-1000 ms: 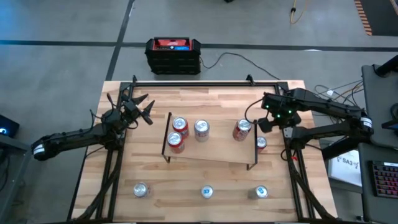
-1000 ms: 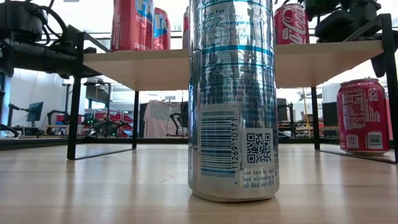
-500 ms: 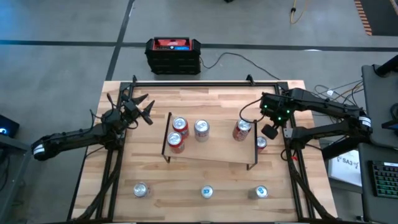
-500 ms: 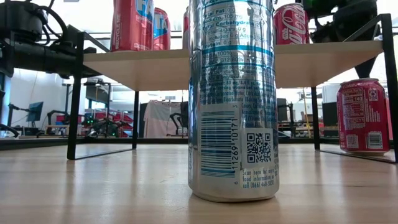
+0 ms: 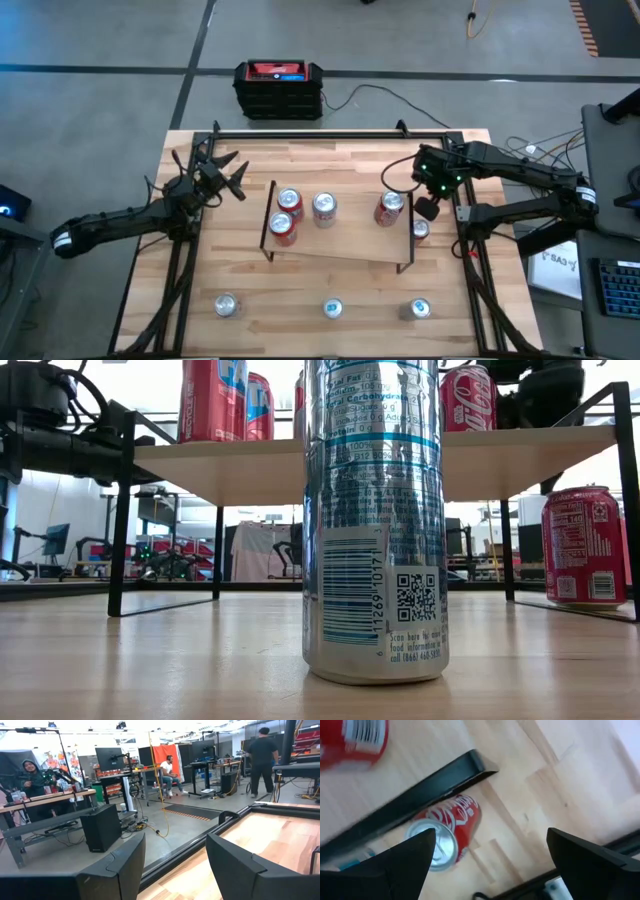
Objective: Place canned beverage on shelf
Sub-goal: Move the red soda can to the bottom right of the table
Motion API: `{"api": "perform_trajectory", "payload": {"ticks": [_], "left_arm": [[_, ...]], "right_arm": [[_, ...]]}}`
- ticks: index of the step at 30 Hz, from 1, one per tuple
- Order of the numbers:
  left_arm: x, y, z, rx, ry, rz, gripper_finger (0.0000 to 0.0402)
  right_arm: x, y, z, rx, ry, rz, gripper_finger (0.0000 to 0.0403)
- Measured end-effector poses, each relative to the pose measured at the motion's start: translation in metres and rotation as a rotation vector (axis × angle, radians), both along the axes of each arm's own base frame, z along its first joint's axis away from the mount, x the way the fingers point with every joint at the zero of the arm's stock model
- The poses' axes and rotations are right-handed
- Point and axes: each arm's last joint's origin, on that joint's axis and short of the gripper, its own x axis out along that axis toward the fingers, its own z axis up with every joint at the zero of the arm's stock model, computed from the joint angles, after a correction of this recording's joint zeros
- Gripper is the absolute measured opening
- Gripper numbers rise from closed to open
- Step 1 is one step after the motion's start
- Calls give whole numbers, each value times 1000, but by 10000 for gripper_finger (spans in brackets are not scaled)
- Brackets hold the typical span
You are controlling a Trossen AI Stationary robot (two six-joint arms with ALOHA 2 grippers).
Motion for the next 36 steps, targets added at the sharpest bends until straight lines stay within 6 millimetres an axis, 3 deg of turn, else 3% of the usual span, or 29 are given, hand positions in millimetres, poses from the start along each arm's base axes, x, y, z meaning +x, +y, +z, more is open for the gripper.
{"api": "perform_trajectory", "payload": {"ticks": [6, 21, 36], "left_arm": [[0, 0, 0, 0, 1, 0, 195], [0, 0, 0, 0, 0, -1, 195], [0, 0, 0, 0, 1, 0, 195]], "right_arm": [[0, 0, 0, -46, -22, 215, 368], [-3, 5, 0, 85, -27, 235, 368], [0, 21, -17, 156, -29, 389, 368]]}}
